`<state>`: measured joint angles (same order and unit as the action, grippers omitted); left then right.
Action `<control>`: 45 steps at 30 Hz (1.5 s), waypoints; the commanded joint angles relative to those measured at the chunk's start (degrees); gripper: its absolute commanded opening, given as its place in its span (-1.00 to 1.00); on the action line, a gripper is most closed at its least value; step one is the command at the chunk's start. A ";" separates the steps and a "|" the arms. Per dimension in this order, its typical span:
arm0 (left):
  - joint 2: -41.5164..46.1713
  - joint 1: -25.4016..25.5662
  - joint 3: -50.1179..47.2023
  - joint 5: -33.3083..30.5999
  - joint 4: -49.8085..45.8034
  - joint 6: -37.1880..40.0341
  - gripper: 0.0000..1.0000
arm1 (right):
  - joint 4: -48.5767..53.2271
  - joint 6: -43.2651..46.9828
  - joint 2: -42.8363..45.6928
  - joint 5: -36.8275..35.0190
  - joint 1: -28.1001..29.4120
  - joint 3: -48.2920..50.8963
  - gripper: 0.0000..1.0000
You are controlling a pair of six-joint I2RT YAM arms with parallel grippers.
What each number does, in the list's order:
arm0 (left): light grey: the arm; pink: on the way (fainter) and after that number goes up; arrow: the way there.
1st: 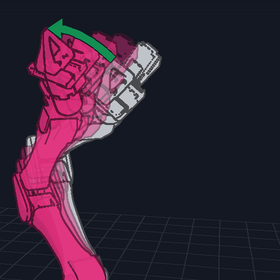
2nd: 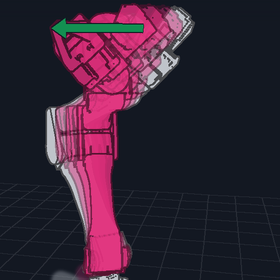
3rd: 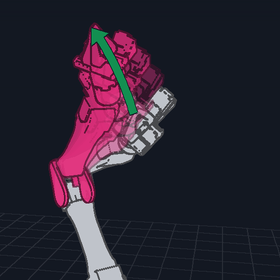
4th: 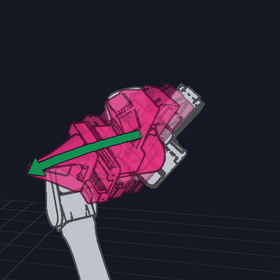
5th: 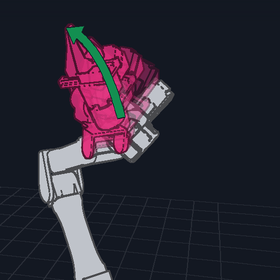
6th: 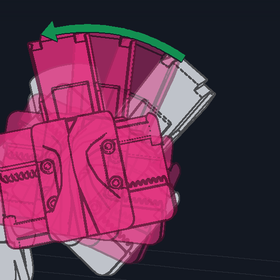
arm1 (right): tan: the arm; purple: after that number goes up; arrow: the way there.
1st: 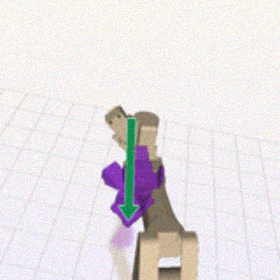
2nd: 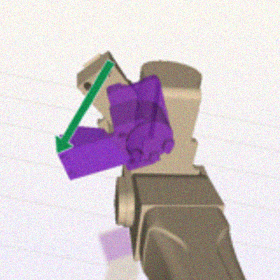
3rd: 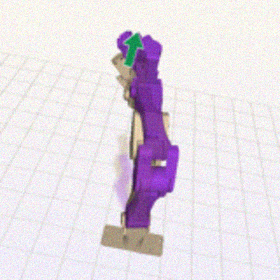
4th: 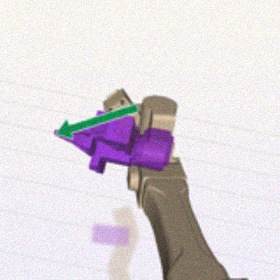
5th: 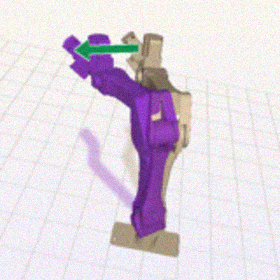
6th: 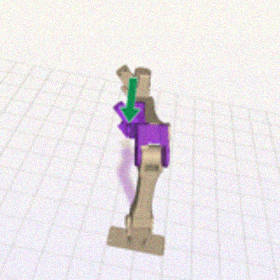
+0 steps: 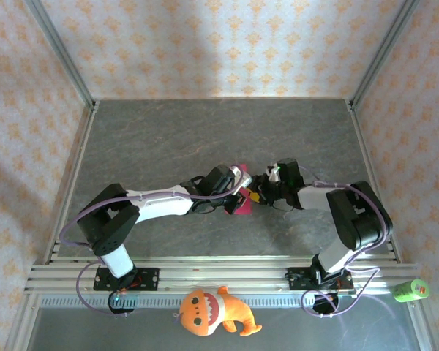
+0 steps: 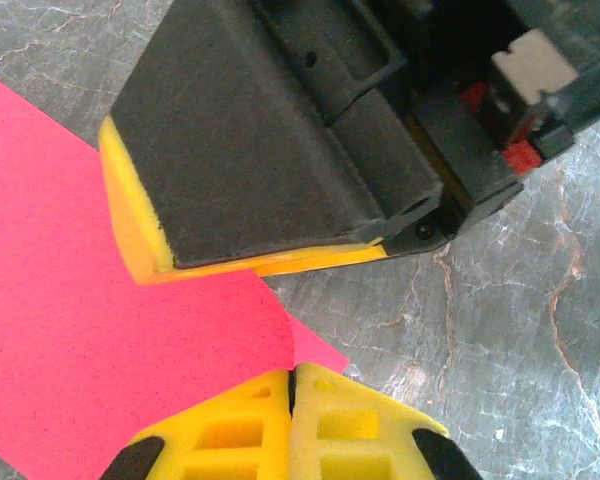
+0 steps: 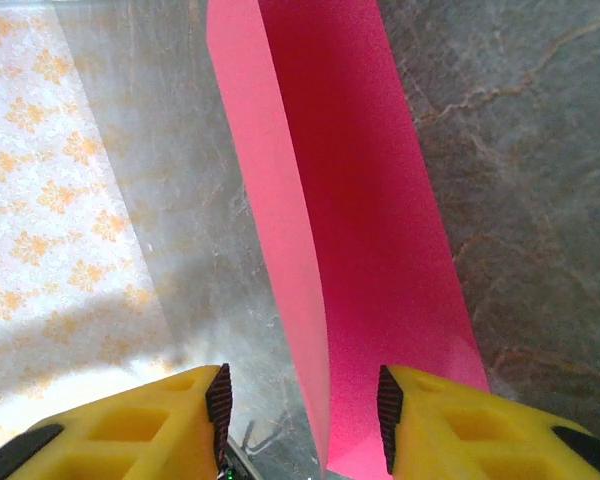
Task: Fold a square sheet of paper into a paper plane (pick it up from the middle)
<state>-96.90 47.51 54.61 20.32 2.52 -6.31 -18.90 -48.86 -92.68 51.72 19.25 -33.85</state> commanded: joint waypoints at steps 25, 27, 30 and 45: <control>2.96 2.82 1.46 -10.36 -8.16 9.11 -0.54 | 5.92 7.35 -4.62 4.46 0.57 -6.17 -0.89; 2.63 4.44 1.95 -14.68 -9.04 10.26 -0.32 | 5.11 6.79 -4.23 4.53 0.59 -5.86 -0.94; 2.15 7.13 2.69 -21.18 -10.02 11.93 -0.10 | 4.51 6.16 -3.92 4.53 0.60 -5.52 -0.97; -2.92 14.23 5.96 -35.29 -11.80 14.04 0.21 | 2.12 4.21 -3.45 4.07 0.61 -3.78 -0.99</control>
<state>-99.13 60.77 59.22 -10.90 -7.16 6.63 -15.25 -44.29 -96.71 55.42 19.49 -38.54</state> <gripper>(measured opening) 0.596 0.040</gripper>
